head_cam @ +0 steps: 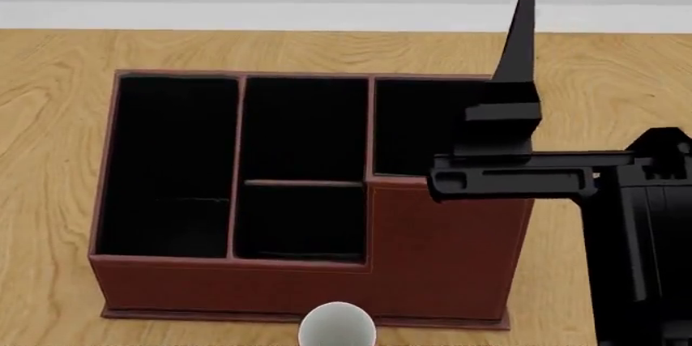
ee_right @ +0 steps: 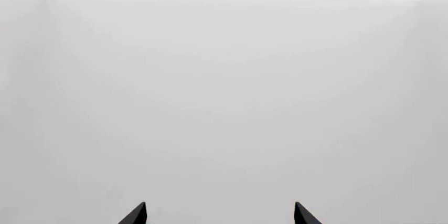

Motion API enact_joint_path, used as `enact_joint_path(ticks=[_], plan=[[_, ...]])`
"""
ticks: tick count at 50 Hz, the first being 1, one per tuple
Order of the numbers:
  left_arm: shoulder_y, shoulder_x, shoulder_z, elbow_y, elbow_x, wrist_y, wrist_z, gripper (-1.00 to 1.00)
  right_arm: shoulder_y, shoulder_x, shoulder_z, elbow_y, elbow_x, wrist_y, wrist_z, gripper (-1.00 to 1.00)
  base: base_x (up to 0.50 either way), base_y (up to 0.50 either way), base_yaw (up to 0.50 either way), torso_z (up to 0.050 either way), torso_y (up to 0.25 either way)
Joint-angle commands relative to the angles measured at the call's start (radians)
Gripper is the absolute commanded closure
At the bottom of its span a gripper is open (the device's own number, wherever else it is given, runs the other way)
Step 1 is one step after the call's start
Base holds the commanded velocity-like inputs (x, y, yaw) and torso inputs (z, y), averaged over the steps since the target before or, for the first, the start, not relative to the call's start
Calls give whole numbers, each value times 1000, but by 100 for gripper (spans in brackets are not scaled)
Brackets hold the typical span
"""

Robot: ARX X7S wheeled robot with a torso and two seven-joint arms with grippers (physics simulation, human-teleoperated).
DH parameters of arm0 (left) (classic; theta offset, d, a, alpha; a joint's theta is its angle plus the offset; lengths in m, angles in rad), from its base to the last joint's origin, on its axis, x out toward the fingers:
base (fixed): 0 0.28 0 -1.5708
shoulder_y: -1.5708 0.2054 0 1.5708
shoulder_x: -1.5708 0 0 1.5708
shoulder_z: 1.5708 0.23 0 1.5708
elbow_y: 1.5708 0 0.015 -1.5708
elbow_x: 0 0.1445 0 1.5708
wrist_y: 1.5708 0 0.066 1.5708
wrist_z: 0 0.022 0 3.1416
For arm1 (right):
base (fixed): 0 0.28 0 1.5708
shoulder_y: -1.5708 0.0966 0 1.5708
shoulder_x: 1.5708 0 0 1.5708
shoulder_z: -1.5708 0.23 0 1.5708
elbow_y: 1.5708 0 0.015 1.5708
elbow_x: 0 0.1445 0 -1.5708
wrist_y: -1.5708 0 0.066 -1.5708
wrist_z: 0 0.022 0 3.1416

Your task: Pick up the white mug and place it to the right of the caddy.

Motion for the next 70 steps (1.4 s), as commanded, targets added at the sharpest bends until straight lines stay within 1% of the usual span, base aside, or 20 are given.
enact_joint_path(ticks=[1,2,5,8,9,13,17,21,32,46,51,70], plan=[[6,-5,-3,-14,-4,13,-11,-100,50,80,-13,-26,331,95,205,-100,0,0,0,0,0],[6,-5,-3,-14,-5,14,-12,-100,56,83,-6,-25,382,104,228,-100,0,0,0,0,0],[10,-7,-1,-19,-7,23,-18,-100,76,79,46,29,626,137,337,-100,0,0,0,0,0],[14,-8,-2,-21,-12,31,-22,-100,86,97,41,106,839,128,463,-100,0,0,0,0,0],[15,-8,-4,-22,-14,32,-23,-100,92,106,31,122,878,125,498,-100,0,0,0,0,0],[19,-10,-4,-27,-17,38,-29,-100,128,139,-23,135,923,149,577,-100,0,0,0,0,0],[21,-5,-6,-27,-24,36,-34,-100,150,170,-76,168,1028,134,671,-100,0,0,0,0,0],[14,-1,-5,-23,-27,23,-36,-100,184,213,-164,195,1146,113,781,-100,0,0,0,0,0],[4,-9,23,-24,-17,7,-51,-100,254,264,-331,186,1301,83,908,-100,0,0,0,0,0],[5,-9,37,-37,-28,17,-70,-100,383,298,-586,221,1526,-15,1072,-100,0,0,0,0,0],[6,-11,36,-38,-34,19,-73,-100,386,289,-648,216,1524,3,1083,-100,0,0,0,0,0],[19,-23,31,-36,-48,21,-86,-100,369,271,-772,213,1547,-6,1087,-100,0,0,0,0,0]])
